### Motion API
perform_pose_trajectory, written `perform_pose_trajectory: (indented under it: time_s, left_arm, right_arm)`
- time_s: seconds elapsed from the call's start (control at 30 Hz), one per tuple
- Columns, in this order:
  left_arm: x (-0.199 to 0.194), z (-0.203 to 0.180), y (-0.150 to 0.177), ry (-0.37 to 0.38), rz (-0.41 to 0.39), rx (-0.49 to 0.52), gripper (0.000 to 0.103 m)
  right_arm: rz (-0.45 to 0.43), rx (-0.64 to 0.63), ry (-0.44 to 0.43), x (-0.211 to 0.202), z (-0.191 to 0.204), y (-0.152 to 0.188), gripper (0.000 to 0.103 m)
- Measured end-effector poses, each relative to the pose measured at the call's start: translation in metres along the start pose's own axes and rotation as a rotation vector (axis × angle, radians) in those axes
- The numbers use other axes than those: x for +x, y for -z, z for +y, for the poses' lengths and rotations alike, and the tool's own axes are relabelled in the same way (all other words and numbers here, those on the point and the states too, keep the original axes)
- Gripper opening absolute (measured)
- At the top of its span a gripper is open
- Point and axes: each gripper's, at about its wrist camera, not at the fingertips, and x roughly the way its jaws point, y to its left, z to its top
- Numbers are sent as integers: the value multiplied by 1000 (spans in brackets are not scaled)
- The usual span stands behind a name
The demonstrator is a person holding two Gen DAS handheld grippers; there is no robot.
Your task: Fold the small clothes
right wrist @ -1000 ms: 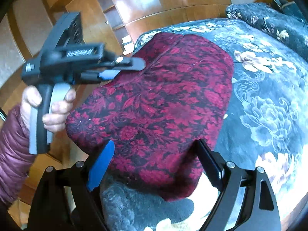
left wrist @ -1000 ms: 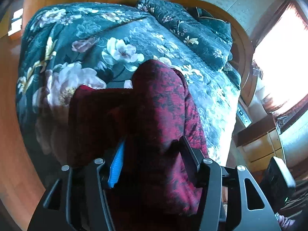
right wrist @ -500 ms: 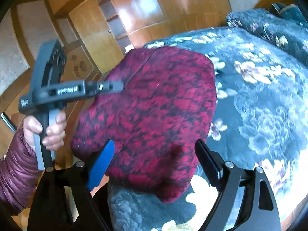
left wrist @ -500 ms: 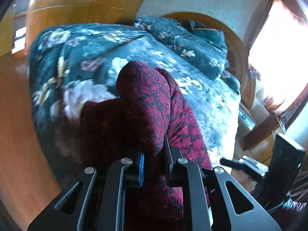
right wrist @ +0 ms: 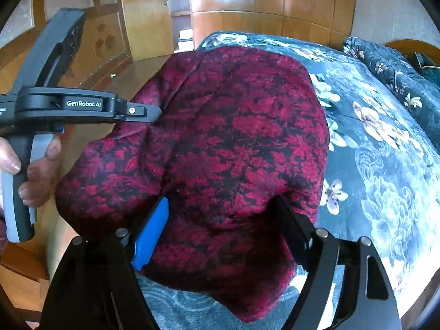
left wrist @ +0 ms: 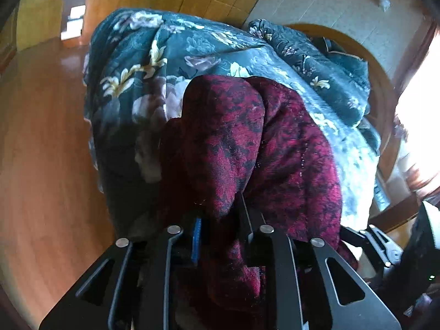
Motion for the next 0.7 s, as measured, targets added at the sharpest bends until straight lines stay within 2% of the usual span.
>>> perform_pose_trajectory:
  time_s: [0.07, 0.1, 0.13, 0.2, 0.3, 0.43, 0.57, 0.7]
  left_arm:
    - [-6, -7, 2, -51, -25, 10, 35]
    - [-11, -10, 2, -64, -40, 19, 42]
    - [-17, -12, 2, -88, -64, 28, 55]
    - [-25, -13, 4, -119, -92, 30, 67]
    - [-29, -13, 9, -140, -99, 40, 67]
    - [-30, -15, 13, -173, -111, 65, 69]
    - [-29, -17, 16, -194, -123, 77, 69]
    - [-25, -20, 18, -198, -123, 88, 69]
  right_arm:
    - [16, 6, -24, -7, -5, -3, 80]
    - [22, 12, -45, -10, -7, -5, 81]
    - [26, 25, -73, -15, -12, -9, 81]
    - [10, 65, -117, -27, -26, -18, 80]
    - [-47, 125, -153, -42, -42, -38, 80]
    - [-87, 141, -123, -37, -48, -69, 80]
    - [-64, 153, -81, -10, -55, -90, 79]
    - [20, 166, -32, 32, -63, -86, 78]
